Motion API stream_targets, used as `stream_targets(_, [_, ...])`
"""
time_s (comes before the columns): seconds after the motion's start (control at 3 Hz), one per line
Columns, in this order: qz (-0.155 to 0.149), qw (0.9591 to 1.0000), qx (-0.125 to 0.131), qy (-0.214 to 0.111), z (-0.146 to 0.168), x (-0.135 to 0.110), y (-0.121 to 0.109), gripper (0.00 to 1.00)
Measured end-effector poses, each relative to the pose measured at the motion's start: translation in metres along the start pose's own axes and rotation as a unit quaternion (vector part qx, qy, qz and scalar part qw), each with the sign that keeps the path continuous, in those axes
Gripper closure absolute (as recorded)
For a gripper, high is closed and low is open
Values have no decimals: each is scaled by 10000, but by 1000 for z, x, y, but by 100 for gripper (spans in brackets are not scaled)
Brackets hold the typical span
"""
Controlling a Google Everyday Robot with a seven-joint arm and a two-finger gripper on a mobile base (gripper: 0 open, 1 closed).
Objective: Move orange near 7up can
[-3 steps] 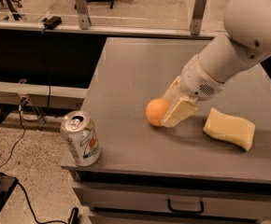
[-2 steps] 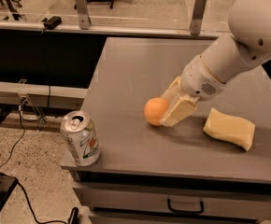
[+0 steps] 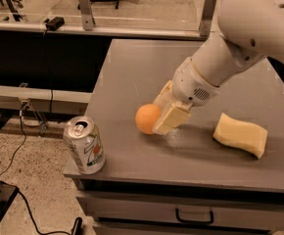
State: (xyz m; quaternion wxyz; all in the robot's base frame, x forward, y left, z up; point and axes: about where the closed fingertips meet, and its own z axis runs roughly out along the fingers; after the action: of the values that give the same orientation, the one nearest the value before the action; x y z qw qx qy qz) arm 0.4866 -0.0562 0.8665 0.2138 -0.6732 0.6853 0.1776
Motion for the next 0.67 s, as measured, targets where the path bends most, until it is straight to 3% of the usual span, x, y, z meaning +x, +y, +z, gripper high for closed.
stream_targets(0.33, [-221, 9997, -100, 1, 10, -18, 9, 67])
stream_targets(0.67, [-371, 9990, -231, -59, 16, -29, 16, 49])
